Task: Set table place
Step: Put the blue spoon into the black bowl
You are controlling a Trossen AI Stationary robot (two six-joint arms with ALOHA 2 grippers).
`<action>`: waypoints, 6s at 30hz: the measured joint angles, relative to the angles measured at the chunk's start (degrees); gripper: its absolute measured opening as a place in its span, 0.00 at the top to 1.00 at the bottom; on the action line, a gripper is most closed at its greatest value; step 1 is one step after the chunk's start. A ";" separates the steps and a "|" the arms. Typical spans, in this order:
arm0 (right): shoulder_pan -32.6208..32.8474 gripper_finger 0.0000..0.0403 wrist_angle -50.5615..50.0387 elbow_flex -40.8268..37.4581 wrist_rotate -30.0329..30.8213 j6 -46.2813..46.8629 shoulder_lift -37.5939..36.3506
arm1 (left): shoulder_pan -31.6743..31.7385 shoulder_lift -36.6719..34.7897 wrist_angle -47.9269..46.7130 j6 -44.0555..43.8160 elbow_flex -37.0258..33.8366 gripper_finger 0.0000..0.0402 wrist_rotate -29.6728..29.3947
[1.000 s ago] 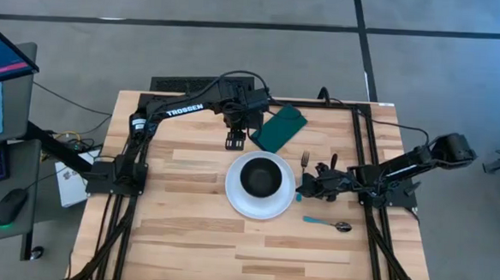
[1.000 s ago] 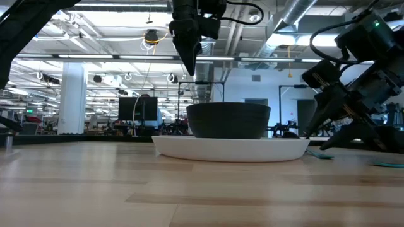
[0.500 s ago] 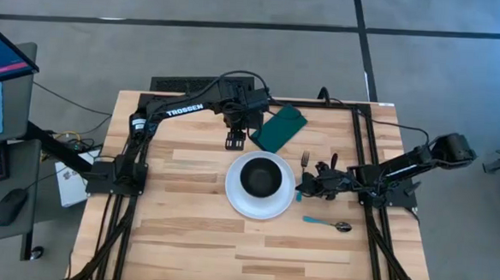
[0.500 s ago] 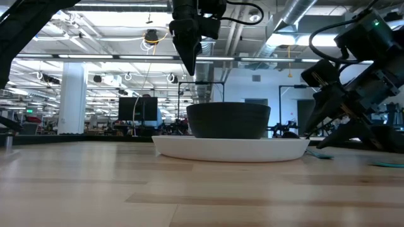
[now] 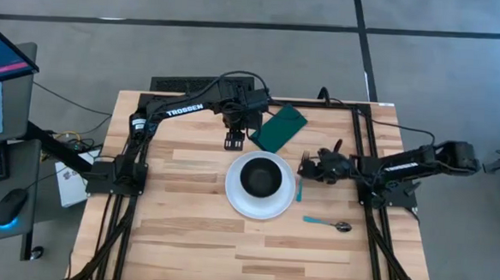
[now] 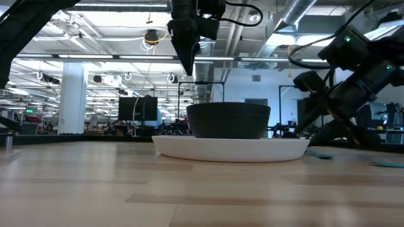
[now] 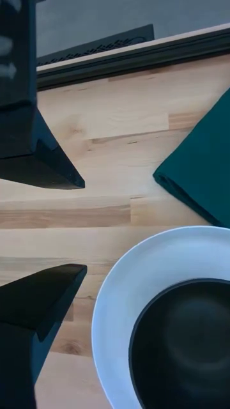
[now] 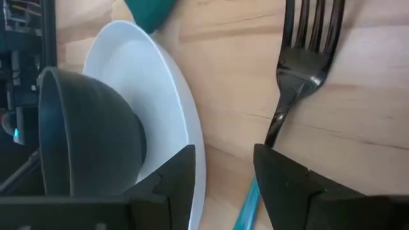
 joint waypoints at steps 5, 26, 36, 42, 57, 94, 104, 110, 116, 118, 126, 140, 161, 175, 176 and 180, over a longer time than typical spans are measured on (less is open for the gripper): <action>0.64 0.55 1.69 0.00 -1.96 -0.04 0.02 | -0.02 0.00 0.03 -0.31 0.00 0.52 -0.02; 4.04 0.55 0.49 0.00 -1.39 1.07 0.58 | -0.01 0.00 0.07 -0.34 0.00 0.52 0.00; 4.04 0.55 5.98 0.07 -1.74 1.01 5.82 | -0.02 0.00 0.07 -0.31 0.00 0.52 -0.02; 4.02 0.55 6.25 0.20 -3.80 0.85 7.13 | 0.00 0.00 0.07 0.00 0.00 0.52 -0.02; 3.94 0.55 3.54 0.19 -11.55 -8.04 6.93 | 0.00 0.00 0.07 -0.15 0.00 0.52 -0.02; -13.84 0.66 -8.66 -0.13 -7.03 -21.54 -3.93 | -0.01 0.00 0.04 -1.44 0.00 0.52 0.00; -16.72 0.66 -6.31 -0.11 -6.42 -23.20 -3.96 | -0.02 0.00 0.04 -1.42 0.00 0.52 0.00; -16.62 0.67 -5.51 -0.09 -6.34 -23.21 -3.96 | -0.02 0.00 0.04 -1.42 0.00 0.52 0.00; -16.62 0.67 -5.35 -0.09 -6.09 -24.54 -3.72 | -0.02 0.00 0.04 -1.42 0.00 0.52 0.00; -16.62 0.67 -4.30 -0.02 -6.12 -24.54 -2.36 | -0.02 0.00 0.04 -1.42 0.00 0.52 0.00; -14.68 0.67 3.55 0.00 -6.13 -25.57 6.08 | -0.02 0.00 -0.08 -1.42 0.00 0.52 0.00; -14.08 0.82 7.54 0.20 -6.25 -27.93 10.08 | -0.02 0.00 -0.48 -1.40 0.00 0.52 0.00; -15.58 0.97 4.51 0.70 -10.32 -38.56 9.90 | -0.02 0.00 -0.32 -1.90 0.00 0.52 0.00; -15.96 0.83 3.33 0.44 -9.26 -42.94 10.05 | -0.02 0.00 -0.31 -2.03 0.00 0.52 0.00; -15.96 0.83 3.33 0.44 -9.24 -42.90 10.05 | -0.02 0.00 -0.31 -2.03 0.00 0.52 0.00; -15.96 0.82 3.33 0.44 -9.31 -42.79 10.05 | -0.02 0.00 -0.31 -2.05 0.00 0.52 0.00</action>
